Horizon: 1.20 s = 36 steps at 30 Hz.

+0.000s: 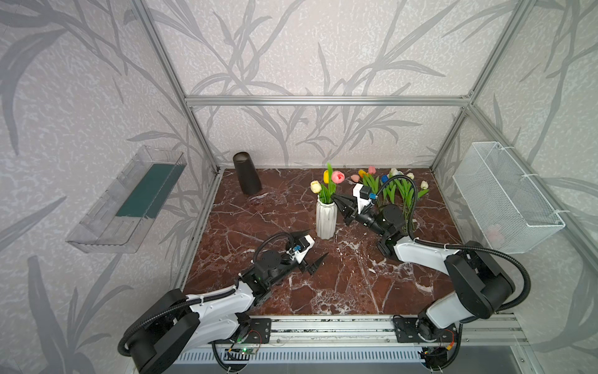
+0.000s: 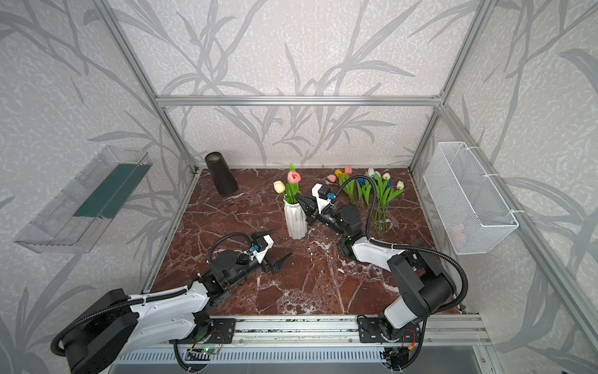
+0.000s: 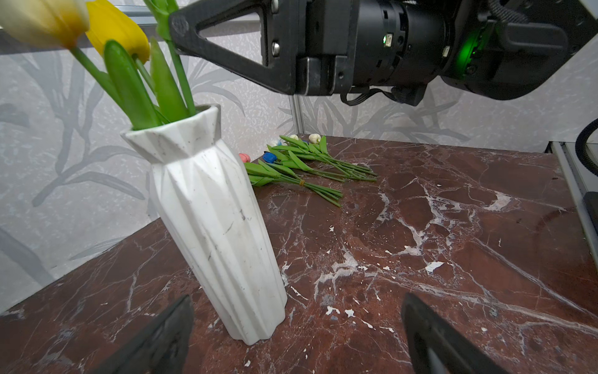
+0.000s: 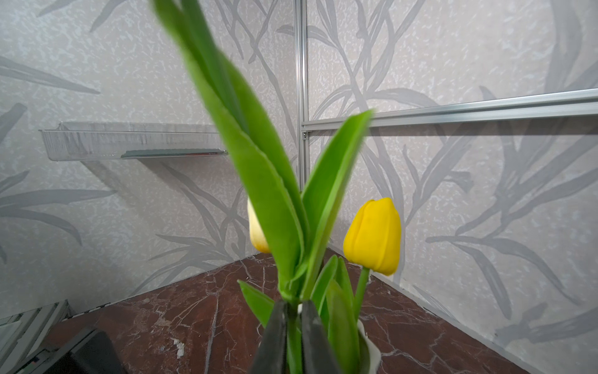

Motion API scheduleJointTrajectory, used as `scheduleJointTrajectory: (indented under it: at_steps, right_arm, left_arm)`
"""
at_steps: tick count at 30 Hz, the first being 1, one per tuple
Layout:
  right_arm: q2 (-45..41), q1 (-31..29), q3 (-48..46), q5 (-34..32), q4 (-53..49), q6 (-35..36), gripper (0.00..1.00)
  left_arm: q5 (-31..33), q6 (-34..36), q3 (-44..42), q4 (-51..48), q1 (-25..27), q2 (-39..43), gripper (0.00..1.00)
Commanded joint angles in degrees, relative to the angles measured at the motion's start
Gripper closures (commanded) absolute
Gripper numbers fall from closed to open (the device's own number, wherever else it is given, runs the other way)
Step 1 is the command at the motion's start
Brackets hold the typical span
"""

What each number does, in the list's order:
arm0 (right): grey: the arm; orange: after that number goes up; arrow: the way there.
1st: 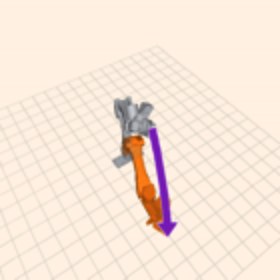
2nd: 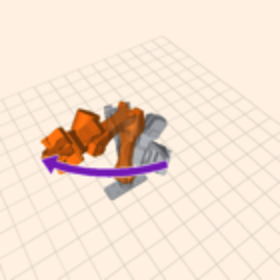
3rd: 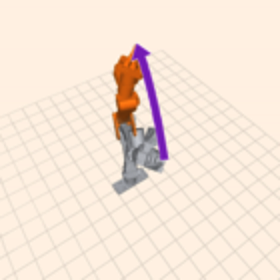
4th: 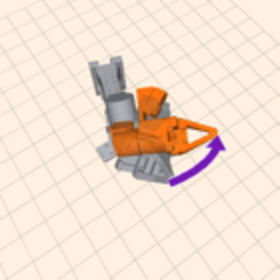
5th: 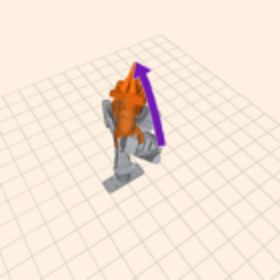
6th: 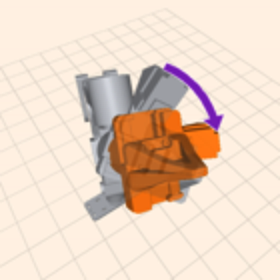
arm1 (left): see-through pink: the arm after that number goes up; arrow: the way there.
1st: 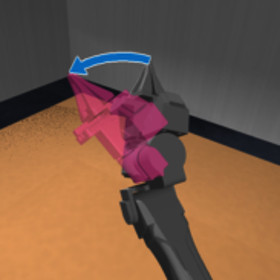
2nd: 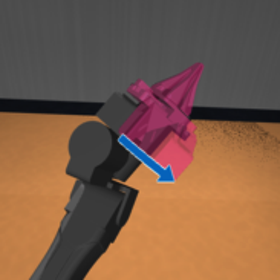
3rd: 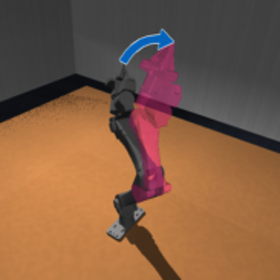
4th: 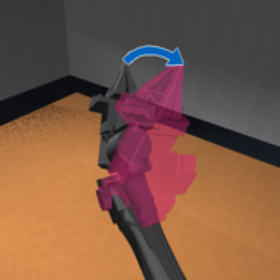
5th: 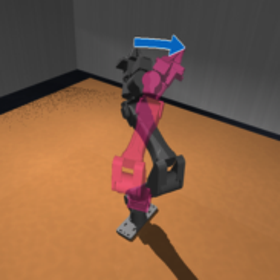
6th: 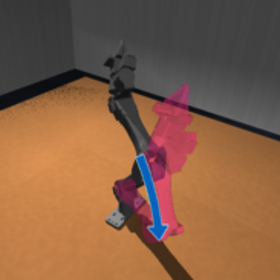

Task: Arrange the flowers into the vase
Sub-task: 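Lower the pink tulip stem into the vase mouth with the right gripper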

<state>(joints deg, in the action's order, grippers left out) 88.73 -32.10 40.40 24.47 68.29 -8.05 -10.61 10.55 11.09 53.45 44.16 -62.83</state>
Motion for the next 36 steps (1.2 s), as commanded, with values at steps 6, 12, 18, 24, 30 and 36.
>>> scheduleJointTrajectory:
  at_steps: [6,12,18,24,30,36]
  right_arm:
    - [-2.02,-0.33,1.38,-0.58,-2.64,2.14,0.84]
    - [-3.19,-0.36,2.28,-0.82,-5.58,2.29,0.82]
    - [-5.94,-0.38,4.86,-1.29,-13.47,2.58,0.8]
    - [-9.03,-0.42,8.33,-1.72,-23.74,2.53,0.79]
    - [-14.98,2.03,10.81,-8.94,-40.74,4.06,0.78]
    - [-16.72,6.44,12.64,-7.22,-53.08,6.45,0.77]
  left_arm:
    - [-0.31,1.27,0.59,-0.12,0.19,-0.28,0.01]
    - [-0.39,1.32,0.6,-0.21,0.17,-0.08,0.01]
    - [-0.46,1.32,0.6,-0.37,0.15,-0.1,0.01]
    - [-0.49,1.32,0.68,-0.37,0.15,-0.23,0.01]
    - [-0.38,1.24,0.68,-0.45,0.19,-0.16,0.01]
    - [-0.82,1.05,0.67,-0.19,0.2,-0.37,0.01]
